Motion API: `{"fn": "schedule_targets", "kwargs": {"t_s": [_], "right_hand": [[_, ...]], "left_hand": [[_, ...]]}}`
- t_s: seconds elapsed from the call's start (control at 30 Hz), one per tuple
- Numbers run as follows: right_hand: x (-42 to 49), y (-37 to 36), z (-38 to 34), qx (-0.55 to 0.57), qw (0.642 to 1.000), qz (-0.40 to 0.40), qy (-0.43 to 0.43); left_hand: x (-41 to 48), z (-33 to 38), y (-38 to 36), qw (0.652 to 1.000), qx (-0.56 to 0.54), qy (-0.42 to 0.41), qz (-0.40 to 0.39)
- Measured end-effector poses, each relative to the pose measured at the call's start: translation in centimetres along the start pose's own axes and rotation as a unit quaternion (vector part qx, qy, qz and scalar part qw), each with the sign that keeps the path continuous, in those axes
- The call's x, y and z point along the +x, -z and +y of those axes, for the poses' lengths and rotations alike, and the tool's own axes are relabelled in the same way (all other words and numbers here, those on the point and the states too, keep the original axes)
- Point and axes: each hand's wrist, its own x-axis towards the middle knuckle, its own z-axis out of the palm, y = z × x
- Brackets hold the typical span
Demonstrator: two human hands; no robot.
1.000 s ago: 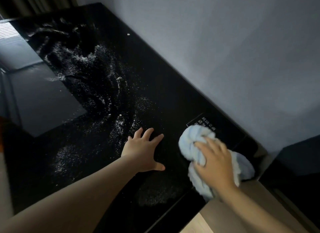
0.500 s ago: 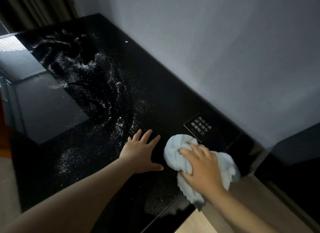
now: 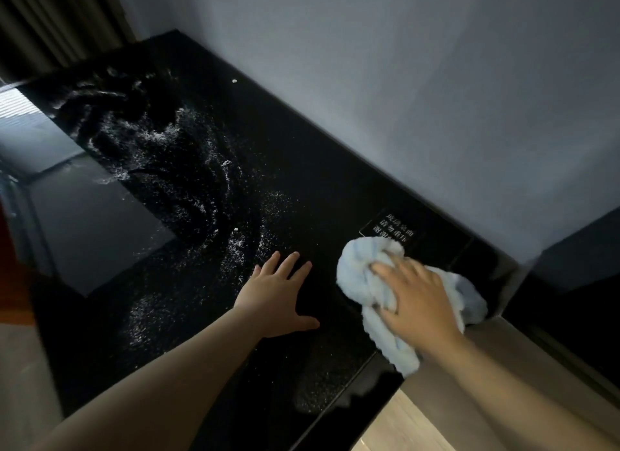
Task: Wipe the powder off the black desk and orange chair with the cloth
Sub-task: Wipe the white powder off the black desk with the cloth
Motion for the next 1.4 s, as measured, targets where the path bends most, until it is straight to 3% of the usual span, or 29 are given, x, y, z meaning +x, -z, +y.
{"fn": "schedule_targets", "kwargs": {"t_s": [0.13,0.23,0.33,0.47,0.5,0.63,0.7,0.77,0.9,0.93,1.07,1.1,1.17,1.3,1.33,1.4], "right_hand": [[5.1,0.2,3.7,-0.093,0.978,0.033,-0.183],[7.7,1.0,4.5,-0.041,0.944,0.071,-0.321],[4.9,0.7,2.2,-0.049,0.967,0.023,-0.251],[-2.4,0.1,-1.1,-0.043,0.999,0.0,0.015],[-1.8,0.6,0.1,-0.042,0.999,-0.014,0.024],[4.2,1.7,4.5,-0.022,0.972,0.025,-0.231],[4.6,1.9,2.8,-0.014,0.958,0.045,-0.284],[1.9,1.1,-0.6,-0.025,0.978,0.026,-0.207],[-3.8,0.9,-3.6,0.012,0.999,-0.012,0.046],[-2.8,1.3,-2.0,0.001,0.999,-0.005,0.043],[2.6,2.3,3.5,0.005,0.971,0.056,-0.234],[2.6,2.3,2.7,0.006,0.965,0.061,-0.254],[0.6,1.1,-1.3,0.001,0.98,0.034,-0.198],[-5.7,0.0,-9.0,0.049,0.996,-0.012,0.07],[-5.5,0.3,-8.7,0.042,0.995,-0.009,0.095],[-3.1,1.1,-6.6,-0.006,1.0,0.008,0.03]], "left_hand": [[0.3,0.3,0.2,1.0,-0.002,0.006,-0.021],[0.4,0.2,0.0,1.0,-0.007,0.004,-0.021],[0.4,0.1,-0.3,1.0,-0.001,0.001,-0.016],[0.2,0.1,-0.5,1.0,-0.001,-0.001,-0.002],[0.2,0.1,-0.5,1.0,-0.002,-0.001,-0.001],[0.2,-0.1,-1.0,1.0,-0.014,-0.001,0.006],[0.1,-0.2,-1.3,0.999,-0.029,0.001,0.017],[-0.3,-0.3,-1.8,0.999,-0.037,0.0,0.038],[-1.8,-0.2,-3.1,0.994,-0.044,0.008,0.099],[-2.3,-0.2,-3.5,0.992,-0.049,0.013,0.117],[-4.7,-0.6,-4.8,0.981,-0.072,0.036,0.174],[-5.2,-0.9,-5.0,0.979,-0.077,0.042,0.182],[-6.2,-1.7,-5.4,0.976,-0.086,0.056,0.191],[-7.8,-2.9,-5.9,0.973,-0.087,0.076,0.198],[-8.0,-3.1,-5.9,0.973,-0.089,0.076,0.201],[-8.2,-3.6,-6.0,0.972,-0.088,0.076,0.205]]}}
